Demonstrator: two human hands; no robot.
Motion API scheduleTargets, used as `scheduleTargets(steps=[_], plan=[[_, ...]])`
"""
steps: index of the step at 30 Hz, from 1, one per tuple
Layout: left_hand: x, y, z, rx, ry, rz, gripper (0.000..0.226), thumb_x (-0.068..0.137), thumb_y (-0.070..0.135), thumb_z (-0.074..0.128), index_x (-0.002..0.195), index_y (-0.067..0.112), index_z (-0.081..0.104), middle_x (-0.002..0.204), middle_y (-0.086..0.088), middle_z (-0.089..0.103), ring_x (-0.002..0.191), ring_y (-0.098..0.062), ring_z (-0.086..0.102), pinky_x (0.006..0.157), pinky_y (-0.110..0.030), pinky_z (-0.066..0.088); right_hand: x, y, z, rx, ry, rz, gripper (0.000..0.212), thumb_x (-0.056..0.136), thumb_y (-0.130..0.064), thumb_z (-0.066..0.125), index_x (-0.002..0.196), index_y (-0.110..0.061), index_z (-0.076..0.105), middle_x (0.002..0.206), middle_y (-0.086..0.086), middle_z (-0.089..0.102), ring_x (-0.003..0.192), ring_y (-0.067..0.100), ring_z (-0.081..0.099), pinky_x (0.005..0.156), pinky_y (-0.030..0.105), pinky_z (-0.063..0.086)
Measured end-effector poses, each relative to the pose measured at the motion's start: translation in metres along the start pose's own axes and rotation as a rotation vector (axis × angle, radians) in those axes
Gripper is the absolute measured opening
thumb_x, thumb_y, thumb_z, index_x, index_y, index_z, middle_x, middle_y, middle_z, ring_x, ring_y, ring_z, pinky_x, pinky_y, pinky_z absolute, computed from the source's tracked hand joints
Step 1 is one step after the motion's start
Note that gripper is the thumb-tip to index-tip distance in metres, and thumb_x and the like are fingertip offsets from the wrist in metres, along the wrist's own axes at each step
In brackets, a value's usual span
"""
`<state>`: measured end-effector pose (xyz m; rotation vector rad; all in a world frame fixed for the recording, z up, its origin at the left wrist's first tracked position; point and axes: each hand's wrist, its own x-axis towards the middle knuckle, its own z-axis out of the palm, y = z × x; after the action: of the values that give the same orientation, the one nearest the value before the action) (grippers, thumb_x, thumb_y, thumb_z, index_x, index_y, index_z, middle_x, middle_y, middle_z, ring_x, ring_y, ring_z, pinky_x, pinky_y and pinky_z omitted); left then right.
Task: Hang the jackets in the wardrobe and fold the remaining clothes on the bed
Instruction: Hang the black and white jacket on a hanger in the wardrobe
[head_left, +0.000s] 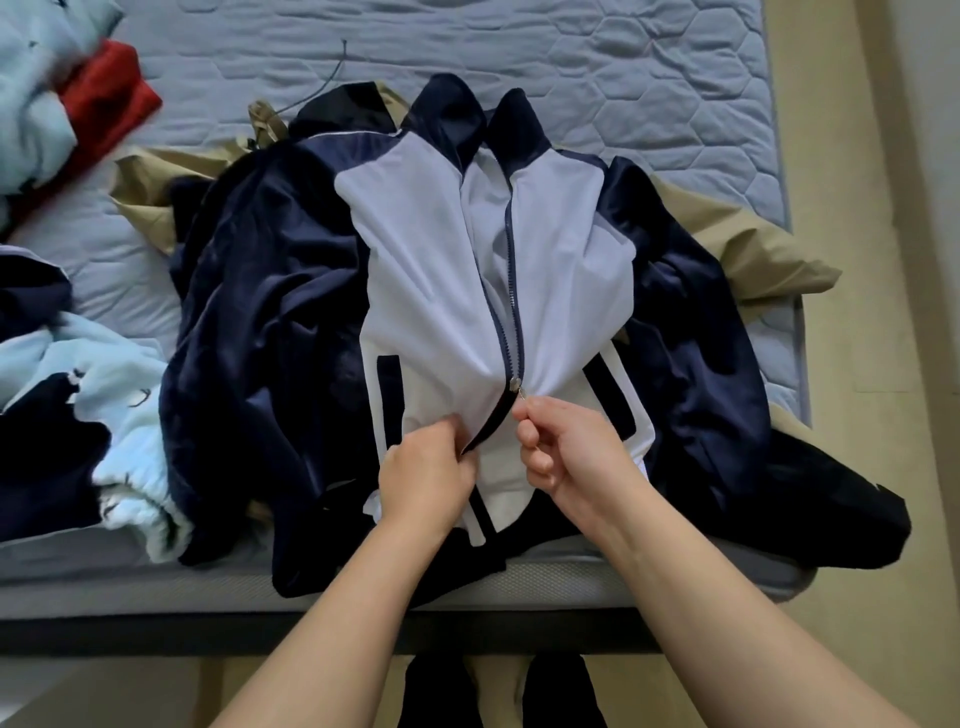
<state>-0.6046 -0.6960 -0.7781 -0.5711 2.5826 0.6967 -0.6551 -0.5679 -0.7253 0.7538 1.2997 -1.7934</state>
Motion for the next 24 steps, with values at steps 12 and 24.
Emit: scheduleTargets(steps=[12, 24], plan=[[0.01, -0.003, 0.009, 0.093, 0.062, 0.086, 0.021, 0.089, 0.036, 0.056, 0.088, 0.015, 0.059, 0.088, -0.005, 0.066, 0.089, -0.03, 0.06, 0.068, -0.033, 0.035, 0.006, -0.013, -0.007, 0.01, 0.021, -0.016, 0.022, 0.095, -0.006, 0.043, 0.077, -0.009, 0.055, 0.051, -0.004, 0.045, 0.036, 0.005, 0.032, 0.033, 0.015, 0.025], [0.002, -0.043, 0.027, 0.191, -0.228, -0.138, 0.014, 0.086, 0.033, 0.051, 0.088, 0.019, 0.056, 0.092, -0.005, 0.062, 0.088, -0.03, 0.061, 0.062, -0.03, 0.042, 0.015, -0.021, -0.017, 0.012, 0.041, -0.013, 0.021, 0.093, -0.008, 0.043, 0.076, -0.011, 0.054, 0.05, -0.005, 0.044, 0.035, 0.005, 0.034, 0.033, 0.015, 0.025]])
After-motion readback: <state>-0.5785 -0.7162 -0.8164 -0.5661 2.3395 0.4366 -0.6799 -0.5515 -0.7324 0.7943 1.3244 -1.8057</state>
